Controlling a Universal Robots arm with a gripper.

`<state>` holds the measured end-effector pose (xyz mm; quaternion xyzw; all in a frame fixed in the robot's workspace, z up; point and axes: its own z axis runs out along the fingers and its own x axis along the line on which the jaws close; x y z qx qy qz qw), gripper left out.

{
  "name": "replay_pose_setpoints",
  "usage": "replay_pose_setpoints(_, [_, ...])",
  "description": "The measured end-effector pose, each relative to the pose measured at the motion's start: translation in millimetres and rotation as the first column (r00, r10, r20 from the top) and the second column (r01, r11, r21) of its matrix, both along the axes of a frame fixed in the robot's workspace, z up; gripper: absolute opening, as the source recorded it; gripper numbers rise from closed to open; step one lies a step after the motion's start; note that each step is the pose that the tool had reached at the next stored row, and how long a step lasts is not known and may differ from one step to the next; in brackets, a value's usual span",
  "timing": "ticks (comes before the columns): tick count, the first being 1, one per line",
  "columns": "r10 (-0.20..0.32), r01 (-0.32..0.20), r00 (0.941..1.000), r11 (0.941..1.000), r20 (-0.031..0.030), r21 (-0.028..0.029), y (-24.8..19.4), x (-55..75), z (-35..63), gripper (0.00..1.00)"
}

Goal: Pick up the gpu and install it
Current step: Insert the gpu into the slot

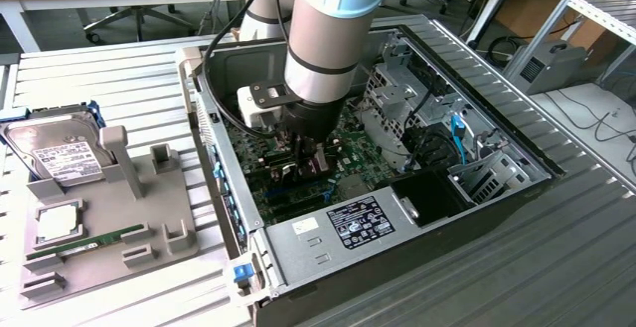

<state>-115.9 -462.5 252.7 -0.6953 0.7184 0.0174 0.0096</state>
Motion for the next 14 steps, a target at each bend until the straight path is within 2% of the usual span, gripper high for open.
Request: replay_pose_setpoints(14, [0.0, 0.0, 1.0, 1.0, 0.0001, 0.0001, 0.0, 0.0, -0.1, 0.27])
